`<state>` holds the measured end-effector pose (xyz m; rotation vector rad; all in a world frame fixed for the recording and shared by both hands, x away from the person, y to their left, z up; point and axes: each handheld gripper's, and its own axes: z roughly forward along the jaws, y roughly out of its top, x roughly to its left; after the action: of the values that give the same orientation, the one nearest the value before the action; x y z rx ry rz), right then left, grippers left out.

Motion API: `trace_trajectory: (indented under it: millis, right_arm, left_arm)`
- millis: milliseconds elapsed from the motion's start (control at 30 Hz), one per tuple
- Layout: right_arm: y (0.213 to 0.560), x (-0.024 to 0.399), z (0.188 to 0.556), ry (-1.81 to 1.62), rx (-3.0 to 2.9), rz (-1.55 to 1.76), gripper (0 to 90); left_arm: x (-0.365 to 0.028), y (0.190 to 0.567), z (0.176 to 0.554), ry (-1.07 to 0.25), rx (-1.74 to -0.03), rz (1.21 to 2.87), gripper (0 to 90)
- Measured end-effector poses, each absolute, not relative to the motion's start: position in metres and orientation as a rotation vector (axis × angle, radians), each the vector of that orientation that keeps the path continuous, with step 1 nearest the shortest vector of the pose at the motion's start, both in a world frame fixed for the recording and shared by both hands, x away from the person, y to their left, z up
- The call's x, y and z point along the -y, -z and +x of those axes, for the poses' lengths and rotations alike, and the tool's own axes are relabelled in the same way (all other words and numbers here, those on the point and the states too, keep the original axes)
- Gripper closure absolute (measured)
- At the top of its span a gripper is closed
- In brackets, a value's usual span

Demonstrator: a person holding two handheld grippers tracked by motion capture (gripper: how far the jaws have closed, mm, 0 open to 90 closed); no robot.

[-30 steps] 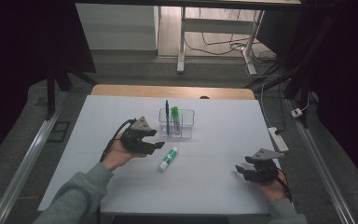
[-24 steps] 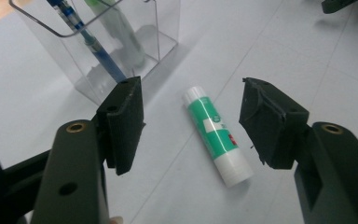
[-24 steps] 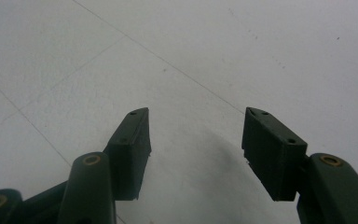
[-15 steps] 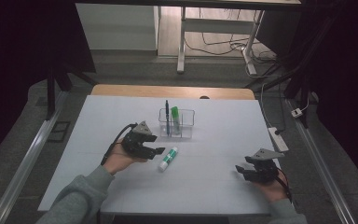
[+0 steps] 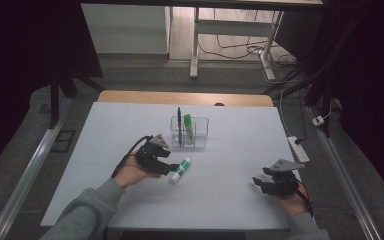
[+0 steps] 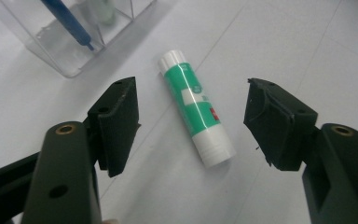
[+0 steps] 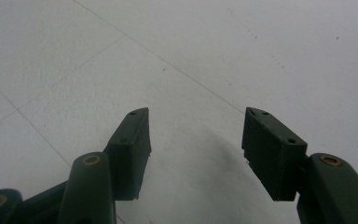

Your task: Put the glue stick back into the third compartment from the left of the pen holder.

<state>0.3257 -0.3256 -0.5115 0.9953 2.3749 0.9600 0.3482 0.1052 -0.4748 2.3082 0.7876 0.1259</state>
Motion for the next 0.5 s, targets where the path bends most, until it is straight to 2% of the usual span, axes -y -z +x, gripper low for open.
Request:
trace_trajectory:
  millis: [500]
  right_arm:
    - [0.513, 0.325, 0.326, -0.955, -2.377, 0.994, 41.9]
  left_arm:
    - [-0.086, 0.493, 0.353, -0.084, -0.836, 2.407, 25.7]
